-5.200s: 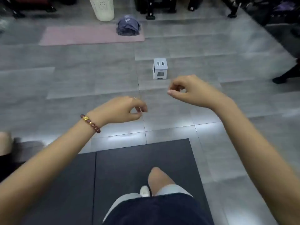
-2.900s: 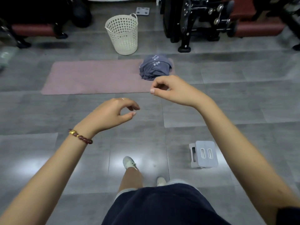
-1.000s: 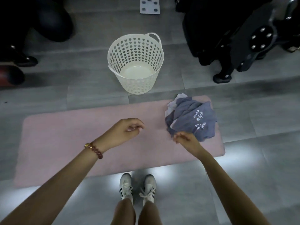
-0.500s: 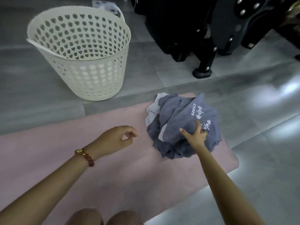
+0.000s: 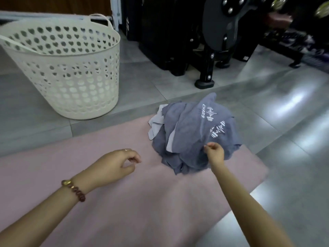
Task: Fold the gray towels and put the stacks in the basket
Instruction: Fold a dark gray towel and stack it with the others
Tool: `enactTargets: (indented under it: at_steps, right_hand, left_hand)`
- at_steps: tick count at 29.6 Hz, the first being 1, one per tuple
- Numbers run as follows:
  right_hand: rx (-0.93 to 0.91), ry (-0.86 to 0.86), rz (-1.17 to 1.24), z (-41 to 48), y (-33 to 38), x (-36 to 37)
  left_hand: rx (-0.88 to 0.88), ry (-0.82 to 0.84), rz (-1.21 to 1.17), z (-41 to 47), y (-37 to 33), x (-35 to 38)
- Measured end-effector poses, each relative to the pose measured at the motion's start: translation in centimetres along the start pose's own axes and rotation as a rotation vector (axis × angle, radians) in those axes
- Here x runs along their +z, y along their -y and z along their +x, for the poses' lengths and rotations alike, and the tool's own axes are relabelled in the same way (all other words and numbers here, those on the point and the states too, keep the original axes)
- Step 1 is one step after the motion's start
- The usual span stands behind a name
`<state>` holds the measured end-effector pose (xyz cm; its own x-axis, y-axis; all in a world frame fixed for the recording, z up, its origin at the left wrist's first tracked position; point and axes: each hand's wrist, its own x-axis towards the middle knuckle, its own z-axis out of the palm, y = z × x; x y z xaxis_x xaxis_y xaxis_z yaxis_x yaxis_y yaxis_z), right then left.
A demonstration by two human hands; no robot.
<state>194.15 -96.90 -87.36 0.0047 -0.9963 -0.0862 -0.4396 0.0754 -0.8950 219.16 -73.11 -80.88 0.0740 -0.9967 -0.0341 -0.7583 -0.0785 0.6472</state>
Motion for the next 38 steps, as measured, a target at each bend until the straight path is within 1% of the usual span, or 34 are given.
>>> enactTargets:
  at_steps: [1, 2, 4, 5, 6, 8, 10, 11, 13, 15, 17, 18, 21, 23, 25, 27, 29, 31, 33, 35, 38]
  right_hand:
    - [0.051, -0.003, -0.001, 0.4, 0.7, 0.1]
    - [0.087, 0.024, -0.069, 0.7, 1.1, 0.2]
    - [0.116, 0.132, -0.267, 1.5, 1.4, 0.6]
    - [0.122, 0.165, -0.357, 1.5, 1.4, 0.8]
    - [0.132, 0.163, -0.403, 1.5, 1.4, 1.1]
    - [0.135, 0.093, -0.349, 0.4, 2.6, 1.6]
    - [0.059, 0.007, -0.224, -1.7, 4.2, 1.7]
    - [0.011, -0.013, -0.156, -2.9, 4.9, 1.5]
    - [-0.109, 0.012, -0.039, -5.4, 6.9, 0.5]
    - [-0.265, 0.141, 0.048, -7.5, 9.3, -0.4]
    - [-0.382, 0.381, 0.175, -9.6, 12.6, -0.5]
    - [-0.383, 0.519, 0.268, -10.7, 14.4, -0.4]
    - [-0.301, 0.853, 0.48, -14.2, 19.6, 0.2]
    - [-0.253, 1.044, 0.588, -16.3, 22.7, 0.5]
    - [-0.199, 1.212, 0.718, -18.1, 26.0, 0.9]
    - [-0.117, 1.331, 0.801, -19.6, 29.4, 1.8]
    - [-0.145, 1.386, 0.847, -20.9, 32.5, 3.2]
    - [-0.188, 1.425, 0.933, -21.8, 34.5, 5.1]
    - [-0.233, 1.488, 0.968, -22.6, 35.6, 7.2]
    - [-0.324, 1.489, 0.84, -23.7, 35.5, 9.7]
    - [-0.486, 1.364, 0.522, -24.7, 32.9, 13.7]
  left_hand:
    - [-0.002, -0.035, -0.002, -0.2, -0.5, -0.4]
    - [-0.01, -0.067, -0.016, -0.4, -1.0, -0.8]
    - [0.002, -0.107, -0.063, -1.0, -2.0, -1.5]
    - [0.016, -0.118, -0.068, -1.4, -2.3, -1.7]
    - [0.018, -0.127, -0.046, -1.8, -2.5, -1.8]
    - [0.034, -0.151, -0.006, -2.6, -2.5, -2.1]
    - [0.026, -0.174, -0.025, -3.7, -2.7, -2.3]
    - [0.016, -0.186, -0.056, -4.1, -2.8, -2.4]
    - [0.007, -0.201, -0.104, -4.7, -2.9, -2.6]
    - [0.008, -0.2, -0.111, -4.7, -3.2, -2.9]
    - [0.017, -0.216, -0.12, -4.1, -3.8, -3.0]
    - [0.011, -0.245, -0.145, -3.9, -4.4, -3.1]
    - [-0.032, -0.387, -0.268, -3.5, -6.1, -3.7]
    - [-0.033, -0.449, -0.27, -4.1, -6.8, -4.8]
    - [0.026, -0.509, -0.352, -5.0, -7.4, -6.6]
    - [0.113, -0.62, -0.446, -6.2, -8.0, -8.9]
    - [0.142, -0.766, -0.435, -7.4, -8.6, -11.7]
    - [0.097, -0.876, -0.431, -8.9, -9.0, -14.7]
    - [0.037, -0.944, -0.439, -10.6, -8.6, -17.0]
    - [-0.023, -0.974, -0.458, -12.0, -7.5, -18.2]
    - [-0.106, -1.026, -0.456, -13.3, -5.1, -18.2]
